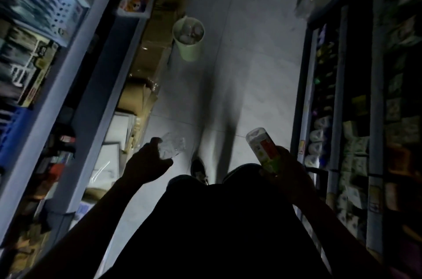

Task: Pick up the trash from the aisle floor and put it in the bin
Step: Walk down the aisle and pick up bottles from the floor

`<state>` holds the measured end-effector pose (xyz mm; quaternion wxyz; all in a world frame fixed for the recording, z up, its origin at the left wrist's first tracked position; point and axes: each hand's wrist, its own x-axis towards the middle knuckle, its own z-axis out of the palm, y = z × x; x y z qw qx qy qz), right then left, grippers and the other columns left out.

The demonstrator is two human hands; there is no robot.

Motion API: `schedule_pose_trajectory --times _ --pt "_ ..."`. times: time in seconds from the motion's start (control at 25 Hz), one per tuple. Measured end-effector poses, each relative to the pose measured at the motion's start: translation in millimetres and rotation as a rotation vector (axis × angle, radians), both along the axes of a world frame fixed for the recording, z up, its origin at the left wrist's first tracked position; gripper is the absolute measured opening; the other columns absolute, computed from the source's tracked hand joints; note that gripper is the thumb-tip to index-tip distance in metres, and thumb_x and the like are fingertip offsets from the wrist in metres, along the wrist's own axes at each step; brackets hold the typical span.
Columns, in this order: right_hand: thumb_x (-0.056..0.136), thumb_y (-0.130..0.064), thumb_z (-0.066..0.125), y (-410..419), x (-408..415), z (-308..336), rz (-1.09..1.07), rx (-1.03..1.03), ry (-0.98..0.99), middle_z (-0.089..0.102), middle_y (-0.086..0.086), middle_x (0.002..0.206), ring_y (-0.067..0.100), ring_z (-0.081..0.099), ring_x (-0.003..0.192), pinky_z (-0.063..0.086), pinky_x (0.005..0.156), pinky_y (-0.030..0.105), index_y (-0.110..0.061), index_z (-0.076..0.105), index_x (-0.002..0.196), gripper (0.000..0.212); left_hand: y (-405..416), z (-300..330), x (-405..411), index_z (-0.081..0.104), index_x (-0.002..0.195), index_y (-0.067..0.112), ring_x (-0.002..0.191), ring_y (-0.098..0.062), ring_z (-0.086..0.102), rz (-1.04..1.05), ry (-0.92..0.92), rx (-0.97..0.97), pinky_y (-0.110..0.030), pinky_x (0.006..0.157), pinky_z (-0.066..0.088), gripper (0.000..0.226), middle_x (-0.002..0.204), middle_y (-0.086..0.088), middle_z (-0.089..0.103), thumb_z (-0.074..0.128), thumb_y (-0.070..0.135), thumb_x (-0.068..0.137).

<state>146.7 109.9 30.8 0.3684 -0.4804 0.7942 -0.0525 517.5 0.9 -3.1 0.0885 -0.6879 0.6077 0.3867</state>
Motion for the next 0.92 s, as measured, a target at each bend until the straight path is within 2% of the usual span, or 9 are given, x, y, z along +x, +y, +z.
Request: schedule_pose_trajectory --times 0.16,0.28,0.4,0.52,0.68,0.8,0.92 --pt "0.072 -0.063 0.077 -48.9 -19.1 -4.7 -0.111 0.026 -0.049 0.066 -0.018 0.108 0.013 0.068 0.093 0.056 0.081 0.04 -0.052 0.04 0.134 0.073 -100.3 2.1 -34.2 0.035 0.145 0.026 0.114 -0.03 0.06 -0.054 0.032 -0.031 -0.037 0.085 0.043 0.078 0.131 -0.005 0.06 0.071 0.045 0.079" --pt "0.067 -0.065 0.075 -106.0 -38.6 -13.5 -0.133 0.02 -0.075 0.065 -0.02 0.106 0.01 0.068 0.09 0.056 0.081 0.039 -0.054 0.04 0.131 0.073 -165.0 -2.4 -62.3 0.036 0.145 0.025 0.11 -0.028 0.061 -0.081 0.023 -0.048 -0.035 0.082 0.044 0.078 0.129 -0.005 0.06 0.072 0.044 0.078" --pt "0.062 -0.074 0.07 -179.3 -62.2 -22.7 -0.132 0.016 -0.107 0.062 -0.018 0.109 0.016 0.067 0.095 0.056 0.082 0.042 -0.05 0.043 0.132 0.079 -216.6 -4.5 -83.9 0.038 0.142 0.026 0.106 -0.027 0.062 -0.065 0.006 -0.006 -0.037 0.083 0.049 0.078 0.125 -0.005 0.061 0.072 0.047 0.075" --pt "0.064 -0.077 0.064 -266.1 -86.6 -22.6 -0.024 0.013 -0.065 0.064 -0.008 0.118 0.023 0.067 0.102 0.052 0.082 0.037 -0.038 0.043 0.14 0.088 -256.4 1.9 -98.0 0.038 0.141 0.026 0.112 -0.029 0.061 0.003 -0.006 0.064 -0.038 0.086 0.049 0.078 0.128 -0.005 0.061 0.072 0.049 0.075" --pt "0.076 -0.056 0.079 -379.4 -101.9 -19.6 0.132 0.006 -0.055 0.063 -0.002 0.125 0.027 0.066 0.108 0.046 0.079 0.033 -0.029 0.041 0.146 0.084 -298.8 10.1 -101.3 0.039 0.144 0.022 0.115 -0.029 0.061 0.175 0.037 0.128 -0.038 0.085 0.048 0.094 0.128 -0.005 0.06 0.068 0.065 0.065" --pt "0.08 -0.053 0.078 -451.6 -101.4 -17.2 0.238 -0.019 -0.039 0.062 0.001 0.127 0.028 0.065 0.108 0.045 0.078 0.033 -0.022 0.041 0.145 0.08 -322.1 12.3 -95.9 0.039 0.143 0.024 0.112 -0.028 0.061 0.264 0.018 0.146 -0.038 0.084 0.047 0.086 0.124 -0.003 0.06 0.074 0.06 0.073" --pt "0.081 -0.055 0.078 -520.8 -91.6 -21.0 0.274 0.0 -0.044 0.059 0.001 0.135 0.027 0.064 0.115 0.044 0.083 0.031 -0.02 0.037 0.152 0.089 -359.0 5.3 -86.9 0.039 0.141 0.025 0.11 -0.028 0.061 0.317 -0.045 0.136 -0.04 0.086 0.05 0.075 0.128 -0.005 0.061 0.076 0.045 0.08"
